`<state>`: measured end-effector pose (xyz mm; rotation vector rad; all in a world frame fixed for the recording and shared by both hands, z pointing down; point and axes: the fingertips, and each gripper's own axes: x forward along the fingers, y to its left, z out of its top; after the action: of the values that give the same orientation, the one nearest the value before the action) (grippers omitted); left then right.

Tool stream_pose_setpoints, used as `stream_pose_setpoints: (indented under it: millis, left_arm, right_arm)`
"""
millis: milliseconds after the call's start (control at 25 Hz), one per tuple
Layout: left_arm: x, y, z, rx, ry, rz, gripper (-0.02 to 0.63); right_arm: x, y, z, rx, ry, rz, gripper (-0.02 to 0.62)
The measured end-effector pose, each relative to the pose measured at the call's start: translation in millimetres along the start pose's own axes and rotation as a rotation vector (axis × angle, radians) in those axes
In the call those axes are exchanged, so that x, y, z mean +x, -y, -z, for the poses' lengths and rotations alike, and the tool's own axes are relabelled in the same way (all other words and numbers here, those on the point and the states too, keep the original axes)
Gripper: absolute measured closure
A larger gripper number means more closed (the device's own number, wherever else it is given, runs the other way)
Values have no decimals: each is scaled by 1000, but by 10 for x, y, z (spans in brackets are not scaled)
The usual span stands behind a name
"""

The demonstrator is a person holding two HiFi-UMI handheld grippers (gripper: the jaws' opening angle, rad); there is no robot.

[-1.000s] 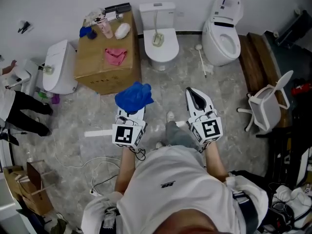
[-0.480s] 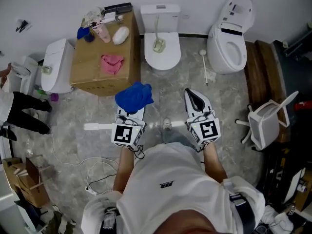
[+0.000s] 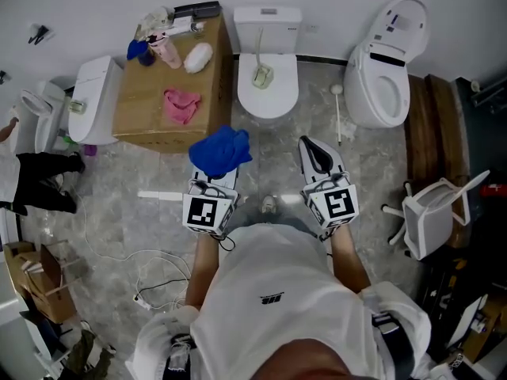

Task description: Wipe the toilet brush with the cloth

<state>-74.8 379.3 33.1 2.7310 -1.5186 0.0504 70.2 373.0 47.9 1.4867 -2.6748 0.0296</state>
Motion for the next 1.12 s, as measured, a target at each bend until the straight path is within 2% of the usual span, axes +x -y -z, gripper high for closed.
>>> stream_pose_setpoints:
  millis: [360,640,1120]
  left_arm:
    - [363,-256,67,8,-2,-22,538]
    - [755,-560,180,-9,-6,-9,538]
    - [1897,-1374,408,-35,-60,34,538]
  right_arm:
    - [401,141,6,-8,6,-18,600]
    - [863,306,90,-7,-10,-18,600]
    - [2089,905,244,44,-72,-12,600]
